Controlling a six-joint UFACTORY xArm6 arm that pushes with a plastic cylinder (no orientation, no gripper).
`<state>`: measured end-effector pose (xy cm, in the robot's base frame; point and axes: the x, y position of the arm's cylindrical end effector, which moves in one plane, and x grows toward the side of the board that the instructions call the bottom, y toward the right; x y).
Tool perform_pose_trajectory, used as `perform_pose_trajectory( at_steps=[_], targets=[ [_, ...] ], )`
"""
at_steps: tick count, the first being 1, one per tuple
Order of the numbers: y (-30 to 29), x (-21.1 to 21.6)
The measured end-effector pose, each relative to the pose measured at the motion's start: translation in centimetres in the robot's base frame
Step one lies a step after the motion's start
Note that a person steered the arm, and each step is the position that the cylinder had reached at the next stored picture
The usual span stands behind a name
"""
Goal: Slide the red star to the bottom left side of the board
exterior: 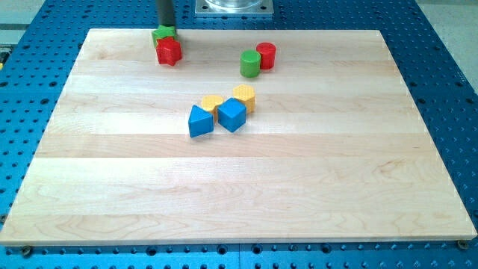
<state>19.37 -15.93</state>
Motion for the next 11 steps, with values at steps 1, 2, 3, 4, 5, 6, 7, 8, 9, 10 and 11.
perform_pose_trajectory(
  at_steps=[1, 2, 3, 4, 5, 6, 7, 8, 9, 10, 11],
  targets=[
    [-0.4, 5.4],
    [-3.4, 7.3],
    [-1.3, 5.7],
    [3.9, 8.9],
    [6.8, 9.4],
    [11.9, 9.7],
    [8.0, 14.7],
    [1.4, 15.9],
    [6.1, 16.5],
    [15.6, 15.9],
    [15.8, 18.0]
  ],
)
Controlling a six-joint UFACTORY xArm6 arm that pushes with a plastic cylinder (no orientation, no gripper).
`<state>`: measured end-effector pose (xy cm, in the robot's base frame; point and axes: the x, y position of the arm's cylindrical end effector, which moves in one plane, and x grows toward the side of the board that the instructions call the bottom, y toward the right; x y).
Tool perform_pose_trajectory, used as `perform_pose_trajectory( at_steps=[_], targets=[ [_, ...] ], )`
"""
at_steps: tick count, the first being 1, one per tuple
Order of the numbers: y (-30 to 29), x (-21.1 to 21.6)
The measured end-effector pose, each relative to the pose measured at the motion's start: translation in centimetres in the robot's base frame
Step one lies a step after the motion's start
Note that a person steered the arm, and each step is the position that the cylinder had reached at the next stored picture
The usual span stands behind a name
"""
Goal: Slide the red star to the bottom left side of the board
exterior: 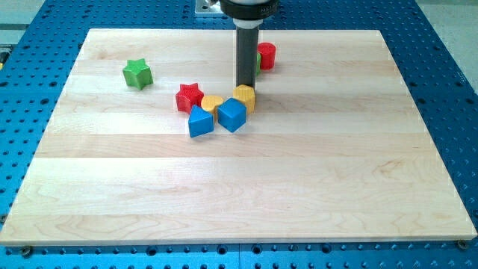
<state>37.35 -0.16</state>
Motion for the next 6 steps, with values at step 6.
perform_pose_trajectory(
  at_steps=[6],
  targets=[
    [-21.7, 11.8]
  ],
)
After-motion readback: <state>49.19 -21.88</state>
